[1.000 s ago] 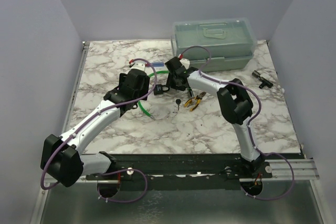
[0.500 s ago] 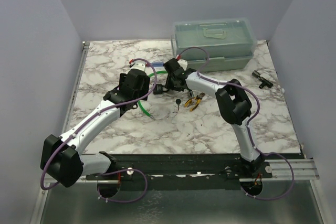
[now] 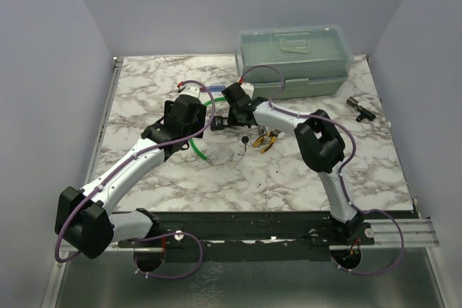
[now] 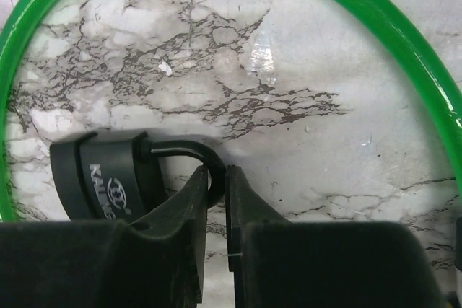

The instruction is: Unlock with the key

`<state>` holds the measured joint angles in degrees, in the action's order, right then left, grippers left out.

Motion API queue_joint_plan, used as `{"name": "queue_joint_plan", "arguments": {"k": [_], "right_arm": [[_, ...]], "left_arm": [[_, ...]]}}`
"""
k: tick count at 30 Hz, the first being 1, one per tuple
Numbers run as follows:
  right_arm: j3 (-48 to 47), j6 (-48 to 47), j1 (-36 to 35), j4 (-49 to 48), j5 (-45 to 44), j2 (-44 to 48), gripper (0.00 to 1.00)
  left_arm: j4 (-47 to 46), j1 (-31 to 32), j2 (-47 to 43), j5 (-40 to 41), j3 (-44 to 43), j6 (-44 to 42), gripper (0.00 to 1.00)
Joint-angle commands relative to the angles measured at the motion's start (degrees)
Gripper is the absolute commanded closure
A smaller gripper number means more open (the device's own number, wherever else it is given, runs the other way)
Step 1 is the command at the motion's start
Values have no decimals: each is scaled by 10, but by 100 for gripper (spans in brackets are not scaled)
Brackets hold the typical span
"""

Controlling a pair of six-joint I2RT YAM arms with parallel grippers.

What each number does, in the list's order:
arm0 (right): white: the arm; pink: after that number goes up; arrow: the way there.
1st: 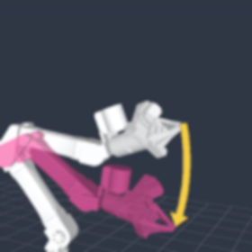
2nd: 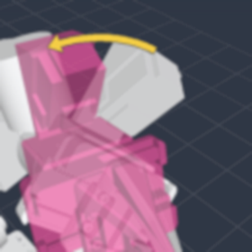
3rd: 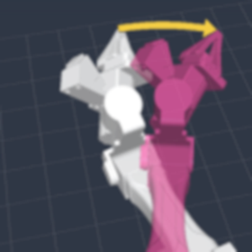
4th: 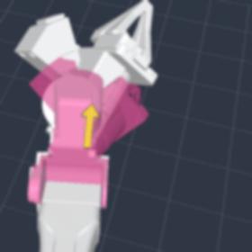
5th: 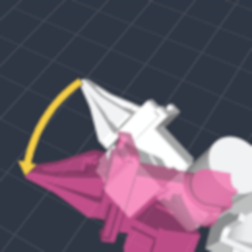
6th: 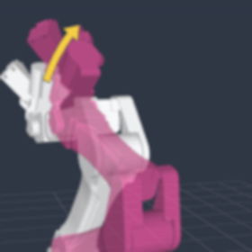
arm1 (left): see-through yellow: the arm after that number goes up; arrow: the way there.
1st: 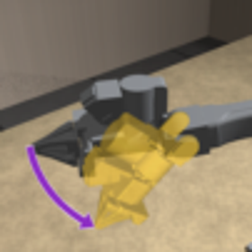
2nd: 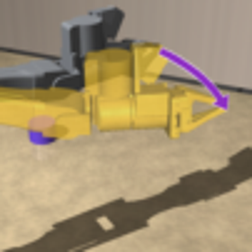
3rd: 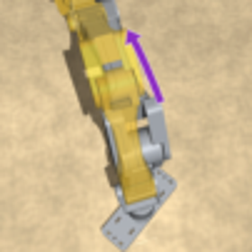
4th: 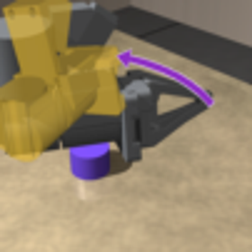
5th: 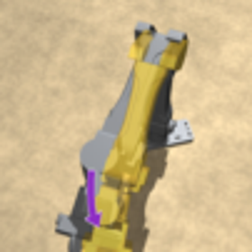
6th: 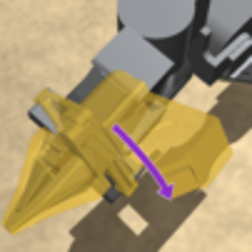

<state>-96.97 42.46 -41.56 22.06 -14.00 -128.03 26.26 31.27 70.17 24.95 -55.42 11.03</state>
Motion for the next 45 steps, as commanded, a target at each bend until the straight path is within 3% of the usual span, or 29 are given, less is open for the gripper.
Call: {"name": "queue_joint_plan", "arguments": {"k": [1,4,14,23,29,38,40,45], "right_arm": [[15,-25,-6,14,-2,-20,91],[25,-65,-6,-1,3,-8,100],[147,-254,-6,-114,40,104,100],[291,-469,-6,-278,195,211,100],[236,-552,-11,-245,221,165,100],[89,-588,-21,-157,194,46,99],[63,-588,-21,-128,179,24,94],[66,-586,-21,-131,145,18,66]], "left_arm": [[-4,2,-14,-9,3,-4,26],[-4,2,-12,-8,4,-5,26],[-3,2,-9,-9,3,-6,26],[-3,2,-6,-11,3,-6,26],[-2,2,-3,-8,2,-7,26],[1,2,3,-2,3,-8,26],[3,2,7,-4,2,-7,26],[6,1,14,-9,1,-7,25]]}}
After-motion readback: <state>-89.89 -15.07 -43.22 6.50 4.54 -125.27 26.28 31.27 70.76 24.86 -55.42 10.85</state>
